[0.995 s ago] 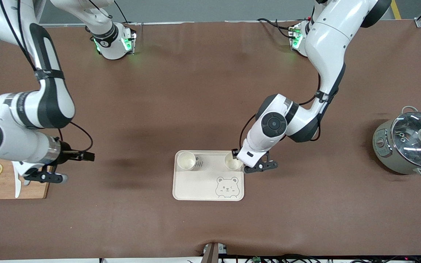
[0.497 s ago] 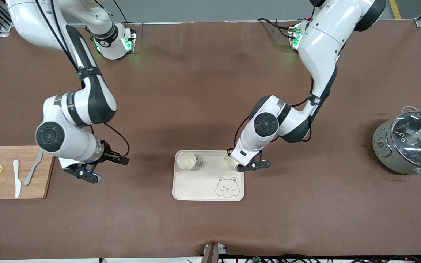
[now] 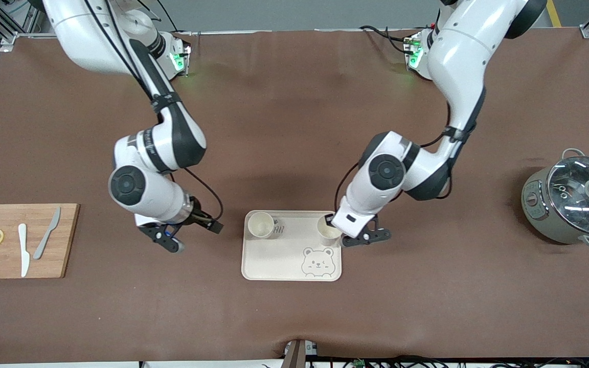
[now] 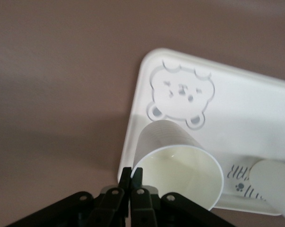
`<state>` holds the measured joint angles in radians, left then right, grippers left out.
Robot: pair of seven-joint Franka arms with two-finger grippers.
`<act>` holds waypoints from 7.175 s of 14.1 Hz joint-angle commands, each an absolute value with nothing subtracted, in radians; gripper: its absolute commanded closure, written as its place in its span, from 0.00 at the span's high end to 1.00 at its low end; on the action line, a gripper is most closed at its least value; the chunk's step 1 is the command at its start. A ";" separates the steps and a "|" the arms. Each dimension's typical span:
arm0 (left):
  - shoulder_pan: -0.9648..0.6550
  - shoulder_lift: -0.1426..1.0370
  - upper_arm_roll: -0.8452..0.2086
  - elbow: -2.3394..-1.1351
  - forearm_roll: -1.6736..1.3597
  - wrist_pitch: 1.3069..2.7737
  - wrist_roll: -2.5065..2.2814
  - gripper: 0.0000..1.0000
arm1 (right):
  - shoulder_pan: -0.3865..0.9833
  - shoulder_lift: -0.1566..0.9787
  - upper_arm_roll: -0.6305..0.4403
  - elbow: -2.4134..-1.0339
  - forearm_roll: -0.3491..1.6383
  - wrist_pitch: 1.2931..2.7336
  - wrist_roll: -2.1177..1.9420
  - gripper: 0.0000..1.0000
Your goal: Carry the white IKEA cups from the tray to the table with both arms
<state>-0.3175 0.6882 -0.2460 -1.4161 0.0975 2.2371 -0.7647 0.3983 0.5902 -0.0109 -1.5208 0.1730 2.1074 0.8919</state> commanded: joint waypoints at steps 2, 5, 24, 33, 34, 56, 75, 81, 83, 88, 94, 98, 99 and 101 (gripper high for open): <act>-0.233 0.562 -0.249 -1.447 0.123 2.113 -0.718 0.00 | 0.466 0.640 -0.020 -1.491 0.184 2.172 1.032 1.00; -0.173 0.528 -0.256 -1.454 0.123 1.999 -0.680 0.00 | 0.495 0.660 -0.018 -1.491 0.189 2.203 1.074 1.00; 0.147 0.385 -0.296 -1.844 0.023 1.992 -0.485 0.00 | 0.528 0.686 -0.018 -1.424 0.244 2.194 1.146 0.00; 0.207 0.302 -0.302 -2.115 0.021 2.256 -0.410 0.00 | 0.272 0.488 -0.026 -1.452 0.236 1.792 0.582 0.00; 0.225 0.302 -0.304 -2.124 0.021 2.256 -0.396 0.00 | 0.247 0.438 -0.028 -1.519 0.233 1.795 0.499 0.00; 0.244 0.157 -0.310 -1.936 0.017 2.054 -0.362 1.00 | -0.196 0.224 -0.028 -2.220 0.112 2.287 -0.244 0.00; 0.265 0.003 -0.304 -1.562 0.015 1.666 -0.057 1.00 | -0.213 0.256 -0.025 -1.857 0.123 1.936 -0.239 1.00; 0.265 0.002 -0.304 -1.514 0.017 1.632 -0.058 1.00 | -0.083 0.282 -0.021 -1.492 0.066 1.783 -0.236 1.00; 0.265 0.000 -0.304 -1.502 0.015 1.606 -0.058 1.00 | -0.036 0.281 -0.021 -1.422 -0.041 1.717 -0.198 1.00; 0.265 -0.003 -0.301 -1.474 0.015 1.554 -0.057 1.00 | 0.004 0.151 -0.015 -1.411 -0.061 1.496 -0.061 1.00; 0.023 -0.073 -0.086 -1.537 0.012 1.502 -0.054 1.00 | -0.004 -0.054 -0.029 -1.710 -0.007 1.600 -0.057 1.00; -0.035 -0.118 -0.049 -1.594 0.012 1.503 -0.070 1.00 | -0.008 -0.045 -0.025 -1.611 -0.002 1.511 -0.066 1.00; -0.037 -0.127 -0.052 -1.600 0.012 1.503 -0.074 1.00 | -0.008 -0.044 -0.023 -1.602 0.002 1.512 -0.066 1.00; -0.034 -0.123 -0.054 -1.603 0.012 1.503 -0.074 1.00 | 0.001 -0.051 -0.014 -1.583 -0.003 1.503 -0.061 1.00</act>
